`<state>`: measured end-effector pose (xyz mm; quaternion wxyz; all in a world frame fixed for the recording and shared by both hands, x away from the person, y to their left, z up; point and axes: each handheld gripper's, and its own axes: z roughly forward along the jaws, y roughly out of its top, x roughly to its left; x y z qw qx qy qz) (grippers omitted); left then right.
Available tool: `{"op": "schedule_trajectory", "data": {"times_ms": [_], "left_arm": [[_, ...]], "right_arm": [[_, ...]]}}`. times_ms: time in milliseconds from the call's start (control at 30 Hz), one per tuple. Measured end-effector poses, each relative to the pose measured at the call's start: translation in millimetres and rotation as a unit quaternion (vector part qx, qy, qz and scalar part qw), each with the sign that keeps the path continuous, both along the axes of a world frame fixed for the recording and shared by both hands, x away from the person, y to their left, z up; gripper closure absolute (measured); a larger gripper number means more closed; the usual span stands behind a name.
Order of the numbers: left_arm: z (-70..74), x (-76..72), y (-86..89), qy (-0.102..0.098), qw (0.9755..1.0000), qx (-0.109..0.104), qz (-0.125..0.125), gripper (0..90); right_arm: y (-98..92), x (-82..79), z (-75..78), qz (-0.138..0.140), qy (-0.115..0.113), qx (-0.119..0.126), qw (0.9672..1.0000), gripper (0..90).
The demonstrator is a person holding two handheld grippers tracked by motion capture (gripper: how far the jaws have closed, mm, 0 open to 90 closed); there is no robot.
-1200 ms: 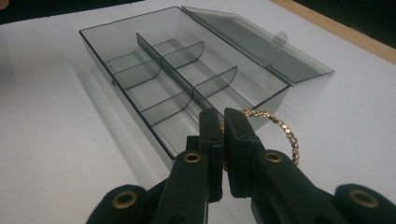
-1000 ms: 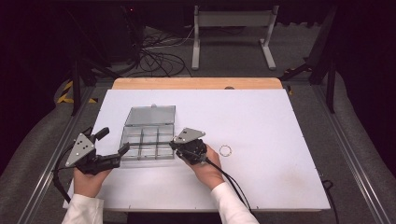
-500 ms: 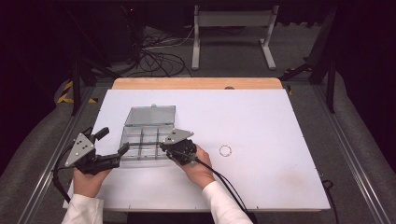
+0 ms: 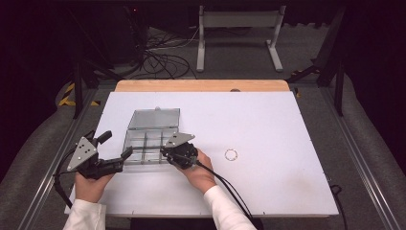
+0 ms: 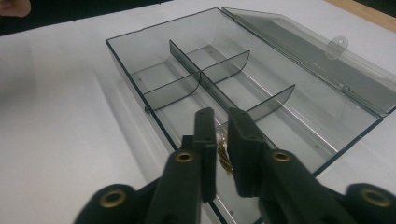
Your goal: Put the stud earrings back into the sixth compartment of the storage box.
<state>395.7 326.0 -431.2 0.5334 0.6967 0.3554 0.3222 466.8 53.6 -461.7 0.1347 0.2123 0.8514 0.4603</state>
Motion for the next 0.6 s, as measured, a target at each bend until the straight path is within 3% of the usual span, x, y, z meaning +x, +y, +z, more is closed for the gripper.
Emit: {"op": "schedule_trajectory", "data": {"times_ms": [100,300,333,600], "left_arm": [[-0.1,0.0,-0.1,0.0,1.0,-0.001,0.0,9.2],[-0.3,0.1,-0.6,0.001,1.0,0.001,-0.002,9.2],[-0.3,0.0,-0.6,0.001,1.0,0.002,-0.001,9.1],[-0.6,0.2,-0.2,0.001,1.0,0.003,-0.001,9.1]], "right_arm": [[-2.3,-0.2,2.6,0.004,0.0,0.01,0.9999,64.4],[-8.8,-0.1,6.3,-0.002,-0.003,0.022,0.9997,51.8],[-12.5,0.4,7.0,-0.006,-0.004,0.027,0.9996,46.4],[-30.6,-0.9,9.8,-0.028,-0.017,0.035,0.9989,34.0]]}}
